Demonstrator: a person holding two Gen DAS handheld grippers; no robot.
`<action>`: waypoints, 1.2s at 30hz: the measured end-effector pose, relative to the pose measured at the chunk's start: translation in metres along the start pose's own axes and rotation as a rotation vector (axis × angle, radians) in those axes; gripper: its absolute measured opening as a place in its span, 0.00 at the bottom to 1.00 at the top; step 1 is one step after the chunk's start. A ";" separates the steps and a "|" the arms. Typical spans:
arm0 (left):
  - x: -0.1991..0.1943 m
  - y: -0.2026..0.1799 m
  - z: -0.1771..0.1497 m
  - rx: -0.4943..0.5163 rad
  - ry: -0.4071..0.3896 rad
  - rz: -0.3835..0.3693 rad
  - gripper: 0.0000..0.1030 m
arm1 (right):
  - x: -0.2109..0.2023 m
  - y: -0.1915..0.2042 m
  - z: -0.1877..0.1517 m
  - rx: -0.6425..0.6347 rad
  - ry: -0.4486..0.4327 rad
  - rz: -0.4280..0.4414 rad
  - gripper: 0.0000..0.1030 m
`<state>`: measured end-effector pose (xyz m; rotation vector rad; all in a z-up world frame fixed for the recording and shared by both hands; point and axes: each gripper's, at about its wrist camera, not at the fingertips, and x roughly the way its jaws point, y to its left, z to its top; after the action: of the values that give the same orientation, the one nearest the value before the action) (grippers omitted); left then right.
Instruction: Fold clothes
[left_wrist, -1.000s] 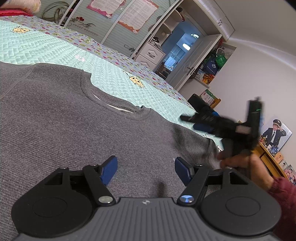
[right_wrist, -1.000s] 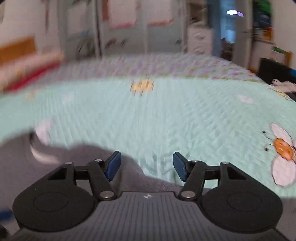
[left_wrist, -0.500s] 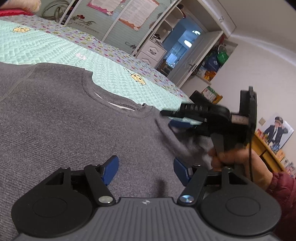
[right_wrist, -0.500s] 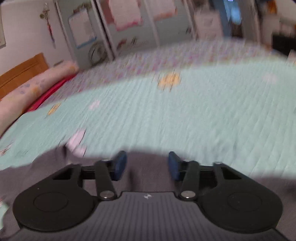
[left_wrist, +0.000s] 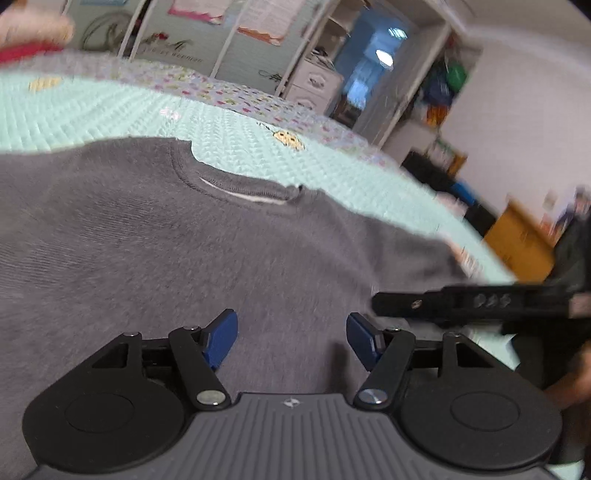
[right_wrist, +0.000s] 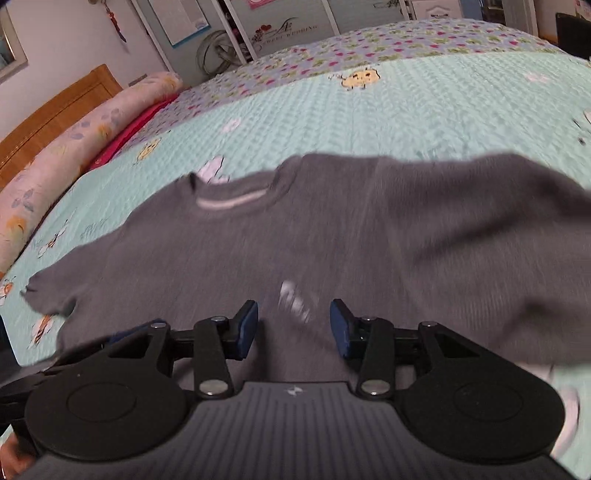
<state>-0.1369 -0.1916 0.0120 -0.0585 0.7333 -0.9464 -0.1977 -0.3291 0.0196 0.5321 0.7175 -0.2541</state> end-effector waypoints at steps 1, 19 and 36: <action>-0.005 -0.004 -0.004 0.035 0.008 0.017 0.67 | -0.005 -0.001 -0.007 0.007 0.001 0.007 0.43; -0.108 0.051 -0.039 0.045 0.168 0.044 0.56 | -0.070 0.006 -0.079 0.062 0.037 0.097 0.43; -0.107 -0.031 -0.075 0.053 0.342 -0.207 0.55 | -0.145 0.019 -0.139 0.048 0.073 -0.001 0.40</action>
<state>-0.2427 -0.1104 0.0242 0.0777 1.0313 -1.1895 -0.3738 -0.2317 0.0377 0.5891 0.7836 -0.2540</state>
